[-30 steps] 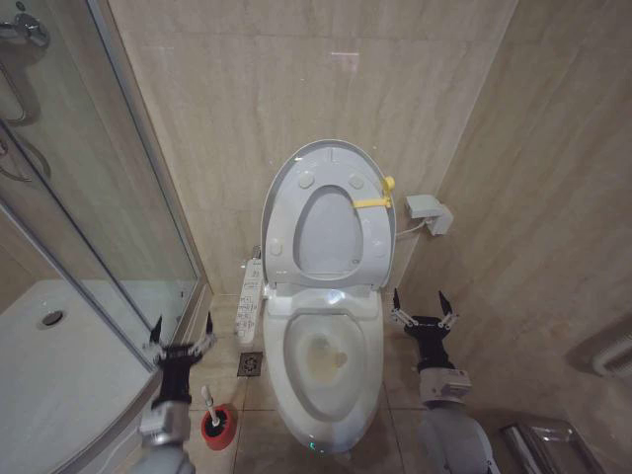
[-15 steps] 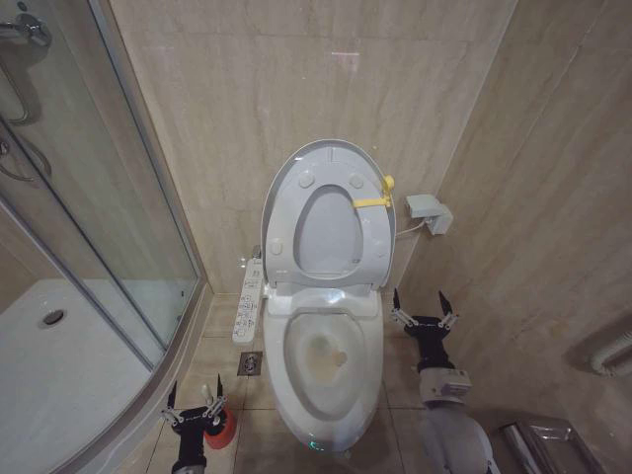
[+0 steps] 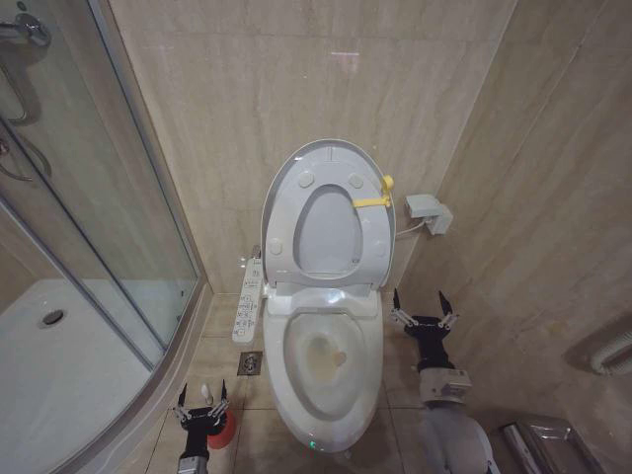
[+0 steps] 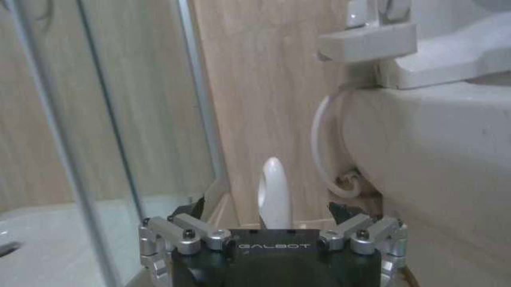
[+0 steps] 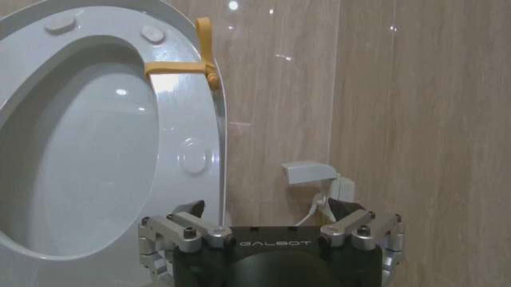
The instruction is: Open the toilet lid, clean the toilet bowl with a toilet brush, close the toilet lid, and flush.
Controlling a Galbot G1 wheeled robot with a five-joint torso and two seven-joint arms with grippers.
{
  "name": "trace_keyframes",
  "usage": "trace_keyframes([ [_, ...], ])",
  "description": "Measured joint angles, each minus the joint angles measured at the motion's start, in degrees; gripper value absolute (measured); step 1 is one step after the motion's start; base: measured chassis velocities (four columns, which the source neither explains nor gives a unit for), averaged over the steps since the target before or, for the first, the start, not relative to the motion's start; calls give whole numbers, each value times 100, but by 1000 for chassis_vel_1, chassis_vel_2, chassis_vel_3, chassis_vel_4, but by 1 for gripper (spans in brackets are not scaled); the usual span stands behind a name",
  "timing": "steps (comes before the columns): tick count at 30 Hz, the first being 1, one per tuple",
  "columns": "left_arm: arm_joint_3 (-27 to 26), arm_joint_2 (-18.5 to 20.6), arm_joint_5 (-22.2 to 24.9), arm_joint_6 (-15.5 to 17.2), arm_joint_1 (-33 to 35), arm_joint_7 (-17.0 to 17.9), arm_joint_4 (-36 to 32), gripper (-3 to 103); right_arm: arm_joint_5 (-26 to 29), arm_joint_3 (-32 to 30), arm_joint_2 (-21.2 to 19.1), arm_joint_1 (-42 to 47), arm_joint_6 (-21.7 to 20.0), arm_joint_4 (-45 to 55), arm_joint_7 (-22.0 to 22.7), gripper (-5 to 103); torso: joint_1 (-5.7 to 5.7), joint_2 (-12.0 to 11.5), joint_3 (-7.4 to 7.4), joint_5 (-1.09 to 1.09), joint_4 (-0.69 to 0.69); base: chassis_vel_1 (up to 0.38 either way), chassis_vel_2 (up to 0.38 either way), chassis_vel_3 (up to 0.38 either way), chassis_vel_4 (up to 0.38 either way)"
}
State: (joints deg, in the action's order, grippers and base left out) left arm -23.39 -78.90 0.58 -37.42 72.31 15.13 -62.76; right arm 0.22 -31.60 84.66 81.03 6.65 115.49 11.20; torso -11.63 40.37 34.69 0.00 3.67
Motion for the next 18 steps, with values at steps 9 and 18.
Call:
trace_keyframes([
  [9,-65,-45,78,-171,-250,-528,420,94,0,0,0,0,0,0,0,100,0,0,0,0,0,0,0,0,0],
  [18,-204,-2,71,-401,-192,-876,574,68,0,0,0,0,0,0,0,100,0,0,0,0,0,0,0,0,0],
])
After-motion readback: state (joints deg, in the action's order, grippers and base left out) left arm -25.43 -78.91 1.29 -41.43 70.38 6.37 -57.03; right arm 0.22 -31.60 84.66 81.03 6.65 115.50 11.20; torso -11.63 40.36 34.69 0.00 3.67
